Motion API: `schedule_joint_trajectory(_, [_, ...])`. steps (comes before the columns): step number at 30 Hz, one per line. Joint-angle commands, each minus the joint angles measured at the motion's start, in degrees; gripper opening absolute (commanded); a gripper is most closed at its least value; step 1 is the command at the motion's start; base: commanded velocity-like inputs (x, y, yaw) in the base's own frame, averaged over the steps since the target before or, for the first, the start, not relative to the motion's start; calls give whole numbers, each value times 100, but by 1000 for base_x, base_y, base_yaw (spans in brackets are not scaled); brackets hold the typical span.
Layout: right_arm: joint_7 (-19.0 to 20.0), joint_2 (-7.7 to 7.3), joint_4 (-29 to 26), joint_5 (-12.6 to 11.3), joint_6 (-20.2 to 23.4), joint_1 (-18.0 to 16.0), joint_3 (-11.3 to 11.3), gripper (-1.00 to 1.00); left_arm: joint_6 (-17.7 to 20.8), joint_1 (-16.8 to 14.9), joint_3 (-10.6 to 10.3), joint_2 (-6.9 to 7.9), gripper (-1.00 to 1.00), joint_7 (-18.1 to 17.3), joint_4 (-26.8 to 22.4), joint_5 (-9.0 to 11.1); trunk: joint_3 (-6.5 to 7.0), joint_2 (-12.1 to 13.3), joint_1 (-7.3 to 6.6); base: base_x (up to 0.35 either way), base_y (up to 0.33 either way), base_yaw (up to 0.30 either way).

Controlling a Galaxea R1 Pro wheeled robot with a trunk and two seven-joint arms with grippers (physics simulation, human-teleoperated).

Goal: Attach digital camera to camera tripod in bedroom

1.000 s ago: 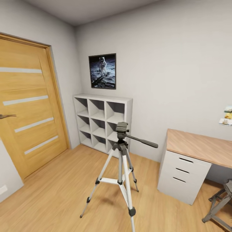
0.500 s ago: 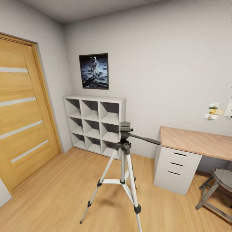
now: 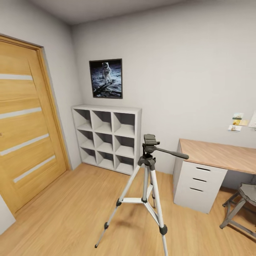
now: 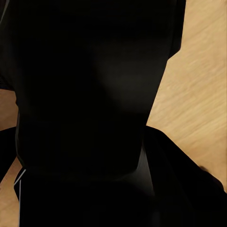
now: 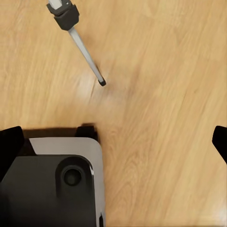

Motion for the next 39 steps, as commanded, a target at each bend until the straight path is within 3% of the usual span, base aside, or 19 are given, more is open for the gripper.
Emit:
schedule_joint_trajectory(1, [14, -1, 9, 59, 9, -5, -47, 100, -12, 0, -50, -2, -100, 15, -1, 35, -2, -4, 2, 0, 26, -171])
schedule_joint_trajectory(22, [14, -9, 9, 59, 8, -5, -49, 100, -6, 0, -44, -2, -100, 17, -1, 41, -2, -4, 2, 0, 3, -229])
schedule_joint_trajectory(36, [70, -24, 9, 74, 28, -5, -41, 100, -6, 0, -43, -2, -100, 17, 2, 42, -2, -4, 2, 0, 0, -25])
schedule_joint_trajectory(39, [140, -3, 9, 278, 29, -5, -39, 100, -2, 0, -44, -2, -100, 17, 4, 42, -2, -4, 2, 0, 0, 0])
